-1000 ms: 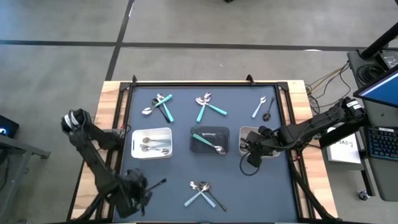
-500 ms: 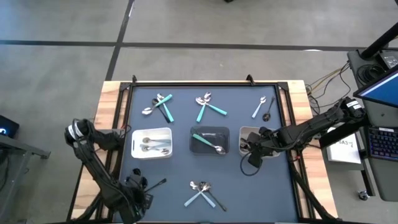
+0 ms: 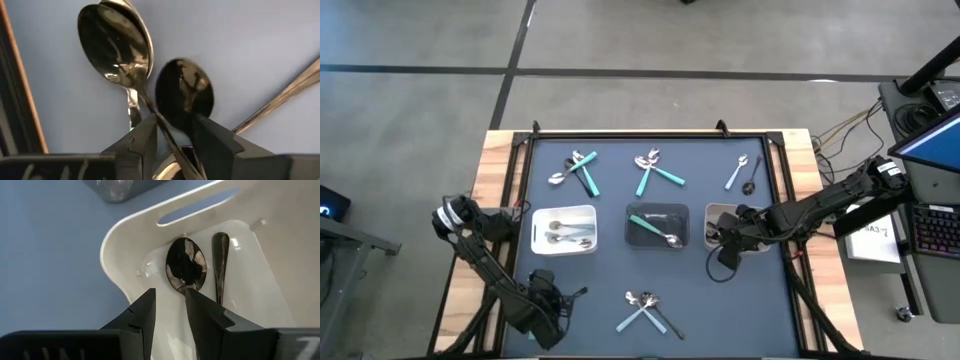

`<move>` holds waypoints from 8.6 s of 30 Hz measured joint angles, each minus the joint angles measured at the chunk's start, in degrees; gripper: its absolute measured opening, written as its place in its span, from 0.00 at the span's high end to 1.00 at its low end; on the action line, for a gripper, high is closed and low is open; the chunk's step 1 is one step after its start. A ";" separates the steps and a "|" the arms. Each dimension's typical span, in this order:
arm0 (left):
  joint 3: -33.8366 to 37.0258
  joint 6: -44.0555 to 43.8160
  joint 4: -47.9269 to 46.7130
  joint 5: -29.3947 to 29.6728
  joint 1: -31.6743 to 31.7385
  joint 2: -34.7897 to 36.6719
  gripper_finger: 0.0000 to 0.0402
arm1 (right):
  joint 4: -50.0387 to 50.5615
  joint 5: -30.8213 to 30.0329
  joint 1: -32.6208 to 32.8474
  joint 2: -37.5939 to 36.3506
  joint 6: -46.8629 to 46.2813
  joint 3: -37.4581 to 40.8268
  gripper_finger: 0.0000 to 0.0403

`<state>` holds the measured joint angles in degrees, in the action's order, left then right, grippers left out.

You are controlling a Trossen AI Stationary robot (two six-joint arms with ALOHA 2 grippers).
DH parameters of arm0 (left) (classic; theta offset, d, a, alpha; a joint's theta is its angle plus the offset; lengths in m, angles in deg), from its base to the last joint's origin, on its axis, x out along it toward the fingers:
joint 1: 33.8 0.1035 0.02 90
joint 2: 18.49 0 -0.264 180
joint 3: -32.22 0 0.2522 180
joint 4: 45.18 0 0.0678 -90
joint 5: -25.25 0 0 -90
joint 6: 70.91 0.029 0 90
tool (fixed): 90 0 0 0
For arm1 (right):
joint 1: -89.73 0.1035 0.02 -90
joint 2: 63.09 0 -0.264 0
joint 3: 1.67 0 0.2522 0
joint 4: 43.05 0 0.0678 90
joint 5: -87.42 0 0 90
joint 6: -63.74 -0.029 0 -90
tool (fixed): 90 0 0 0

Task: Sort silverware by color (type)
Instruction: Put the black spoon into the gray bin, then put the light blue spoon into the white bin

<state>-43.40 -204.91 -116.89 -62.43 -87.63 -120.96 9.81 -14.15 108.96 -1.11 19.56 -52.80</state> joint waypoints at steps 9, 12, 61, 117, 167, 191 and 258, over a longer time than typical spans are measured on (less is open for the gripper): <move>0.42 -0.01 0.19 -1.62 -0.26 0.00 0.80 | -0.95 0.00 0.00 0.00 -0.16 0.00 0.76; 0.74 -0.02 1.48 -1.59 -0.22 -0.08 0.81 | -0.97 0.00 0.00 0.00 -0.16 0.00 0.76; -19.11 3.70 -11.87 40.28 4.38 -0.48 1.00 | -33.17 -0.44 -0.02 -0.02 -2.76 0.05 0.76; -20.94 49.87 20.13 47.68 23.33 -0.55 1.00 | -43.75 -6.65 -4.52 20.76 -3.83 -23.25 0.61; -20.90 61.51 25.88 44.66 25.77 -0.55 0.85 | -15.43 -5.08 -11.06 11.40 2.30 -23.12 0.98; -20.92 61.49 8.43 43.61 29.06 6.08 0.84 | 28.12 -12.02 -13.62 5.85 0.83 -17.09 0.98; -22.76 84.97 14.94 7.13 16.74 -10.68 0.84 | 3.32 0.89 10.91 9.40 -16.68 -25.42 0.78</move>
<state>-66.17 -119.93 -101.95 -55.30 -70.89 -131.64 13.13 -13.27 119.86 8.28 2.88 -78.22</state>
